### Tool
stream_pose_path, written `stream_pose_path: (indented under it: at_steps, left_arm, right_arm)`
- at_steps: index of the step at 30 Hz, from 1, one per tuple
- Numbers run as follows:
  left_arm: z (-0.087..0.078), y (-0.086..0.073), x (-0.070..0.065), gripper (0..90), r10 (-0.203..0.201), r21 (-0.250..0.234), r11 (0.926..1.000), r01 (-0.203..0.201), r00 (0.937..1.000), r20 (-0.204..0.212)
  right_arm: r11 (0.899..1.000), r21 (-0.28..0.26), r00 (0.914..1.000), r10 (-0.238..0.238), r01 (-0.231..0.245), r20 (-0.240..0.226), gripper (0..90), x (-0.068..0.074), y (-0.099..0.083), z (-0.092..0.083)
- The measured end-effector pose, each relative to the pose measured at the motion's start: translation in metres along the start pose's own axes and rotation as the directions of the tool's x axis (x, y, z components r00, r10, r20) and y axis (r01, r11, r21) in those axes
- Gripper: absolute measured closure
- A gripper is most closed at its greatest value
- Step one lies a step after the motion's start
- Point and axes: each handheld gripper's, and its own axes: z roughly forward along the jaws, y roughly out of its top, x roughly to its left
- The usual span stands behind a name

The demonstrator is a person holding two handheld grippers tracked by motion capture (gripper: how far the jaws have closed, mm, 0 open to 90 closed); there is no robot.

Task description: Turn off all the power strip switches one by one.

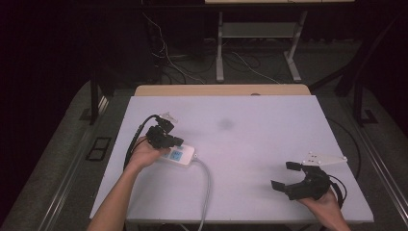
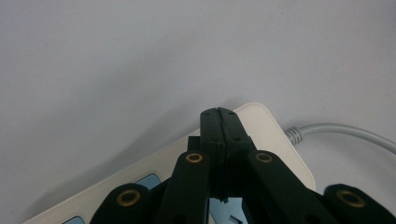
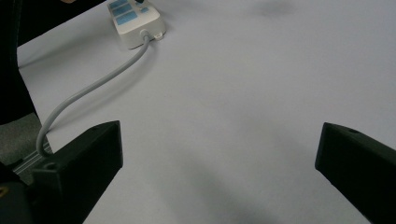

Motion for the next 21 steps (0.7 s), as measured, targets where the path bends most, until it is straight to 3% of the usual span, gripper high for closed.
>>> stream_pose_path:
  at_steps: [10,21]
  left_arm:
    - [0.0048,-0.0031,0.003,88.9,-0.007,0.037,0.9993,0.007,0.9999,-0.011]
    - [0.0064,-0.005,0.0027,89.0,-0.007,0.023,0.9997,0.006,1.0,0.007]
  right_arm:
    - [1.0,0.006,1.0,-0.003,0.003,-0.001,0.7,0.0,-0.0002,0.0006]
    - [1.0,0.012,1.0,-0.006,0.005,0.005,0.7,0.0001,-0.0003,0.0012]
